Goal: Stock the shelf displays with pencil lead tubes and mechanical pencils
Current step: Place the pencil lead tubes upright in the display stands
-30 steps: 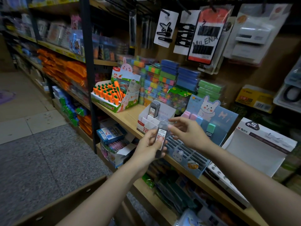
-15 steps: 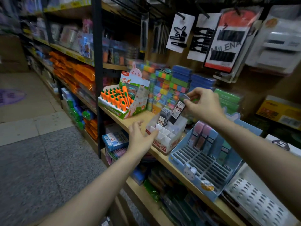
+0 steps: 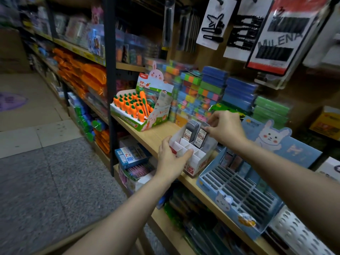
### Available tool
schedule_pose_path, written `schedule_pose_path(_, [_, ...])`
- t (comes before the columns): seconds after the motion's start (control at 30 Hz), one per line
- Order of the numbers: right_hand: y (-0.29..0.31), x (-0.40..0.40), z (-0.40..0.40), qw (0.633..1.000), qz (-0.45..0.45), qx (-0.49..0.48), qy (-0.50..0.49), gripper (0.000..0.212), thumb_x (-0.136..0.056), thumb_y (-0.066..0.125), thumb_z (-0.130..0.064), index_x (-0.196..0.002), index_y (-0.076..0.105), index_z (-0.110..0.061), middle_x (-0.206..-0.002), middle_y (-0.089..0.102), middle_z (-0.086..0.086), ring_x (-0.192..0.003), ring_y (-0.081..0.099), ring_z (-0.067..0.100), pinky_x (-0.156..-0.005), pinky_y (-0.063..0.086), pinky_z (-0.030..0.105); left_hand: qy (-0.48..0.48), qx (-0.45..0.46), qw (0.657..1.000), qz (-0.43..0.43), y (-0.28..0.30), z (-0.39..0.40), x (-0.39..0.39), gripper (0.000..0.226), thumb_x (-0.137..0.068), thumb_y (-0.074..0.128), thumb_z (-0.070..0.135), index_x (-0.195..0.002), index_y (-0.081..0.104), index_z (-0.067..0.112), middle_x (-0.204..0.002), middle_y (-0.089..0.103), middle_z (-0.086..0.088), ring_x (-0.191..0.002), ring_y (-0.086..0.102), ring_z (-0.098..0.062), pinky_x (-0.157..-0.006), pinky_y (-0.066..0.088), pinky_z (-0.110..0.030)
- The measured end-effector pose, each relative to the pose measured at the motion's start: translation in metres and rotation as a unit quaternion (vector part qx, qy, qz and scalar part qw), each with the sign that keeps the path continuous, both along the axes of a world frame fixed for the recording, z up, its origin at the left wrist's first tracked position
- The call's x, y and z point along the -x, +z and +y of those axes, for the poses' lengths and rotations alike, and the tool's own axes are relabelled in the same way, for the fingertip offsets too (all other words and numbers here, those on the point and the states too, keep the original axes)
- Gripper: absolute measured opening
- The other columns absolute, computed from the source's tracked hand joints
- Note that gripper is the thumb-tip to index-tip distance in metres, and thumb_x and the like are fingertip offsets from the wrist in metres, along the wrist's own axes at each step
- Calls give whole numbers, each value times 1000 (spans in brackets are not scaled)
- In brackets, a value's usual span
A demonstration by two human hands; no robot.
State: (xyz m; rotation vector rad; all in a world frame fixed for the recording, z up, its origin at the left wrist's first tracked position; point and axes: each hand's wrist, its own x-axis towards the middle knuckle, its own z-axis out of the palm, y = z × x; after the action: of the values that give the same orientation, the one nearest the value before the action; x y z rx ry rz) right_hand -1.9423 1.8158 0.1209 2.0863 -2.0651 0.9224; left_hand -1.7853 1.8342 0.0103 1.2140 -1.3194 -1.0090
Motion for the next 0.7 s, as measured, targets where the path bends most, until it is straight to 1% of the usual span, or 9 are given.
schedule_pose_path(0.1, [-5,-4,2,999,46,-10,0,14,-78,81,-21,-81,72,-11,-82,70,8,-82,66,25,-78,56,39,-2,-6,1000,11,1,1,0,83,-78,77,39,-144,31,23,-142,39,2,-129,42,-17,-108,41,-42])
schedule_pose_path(0.23, [-9,-9,4,993,118,-4,-25,10,-84,74,-15,-86,71,-6,-87,67,13,-85,65,32,-72,55,37,-15,-13,999,27,4,1,0,83,-78,77,37,-145,29,22,-142,42,3,-130,44,-17,-109,41,-40])
schedule_pose_path(0.3, [-10,-13,7,990,142,4,-23,12,-86,70,-9,-97,70,-4,-98,63,13,-90,64,33,-74,54,38,-25,-16,999,13,9,5,-1,92,-81,75,41,-151,20,18,-151,33,1,-137,37,-19,-112,36,-37])
schedule_pose_path(0.37, [-8,-15,17,993,117,16,-8,26,-87,67,-9,-113,64,-5,-112,58,12,-98,61,33,-83,54,41,-28,-17,999,-2,14,16,-5,93,-84,68,48,-153,14,18,-156,23,1,-141,30,-18,-112,31,-32])
schedule_pose_path(0.47, [-10,-25,47,995,61,69,46,29,-90,61,-16,-119,61,-12,-118,57,5,-96,64,25,-81,55,43,-35,-12,999,-5,11,46,-29,71,-89,59,52,-147,30,24,-146,34,7,-128,38,-9,-105,37,-29])
schedule_pose_path(0.53, [-19,-40,74,993,20,78,82,20,-90,61,-20,-110,65,-16,-110,61,1,-90,65,19,-77,55,38,-31,-16,999,-26,-2,73,-54,39,-91,62,38,-126,47,32,-130,47,11,-114,48,-4,-94,42,-23])
schedule_pose_path(0.6, [-30,-62,104,990,-13,23,138,13,-90,63,-22,-101,69,-16,-101,68,-2,-86,64,13,-75,50,25,-8,-38,998,-44,-25,107,-82,22,-91,64,17,-108,55,28,-116,58,5,-105,56,-8,-86,45,-21])
schedule_pose_path(0.67, [-42,-89,132,971,24,-119,207,12,-89,65,-23,-98,71,-17,-94,72,-3,-82,64,10,-70,43,19,22,-89,995,-43,-54,145,-110,14,-91,62,5,-100,59,16,-104,64,-5,-100,61,-19,-82,47,-22])
schedule_pose_path(0.7, [-50,-104,145,945,69,-208,243,11,-89,66,-24,-98,71,-19,-92,72,-3,-81,64,10,-70,44,20,34,-124,991,-46,-69,163,-123,12,-90,62,4,-95,60,15,-98,65,-5,-96,61,-20,-77,48,-19])
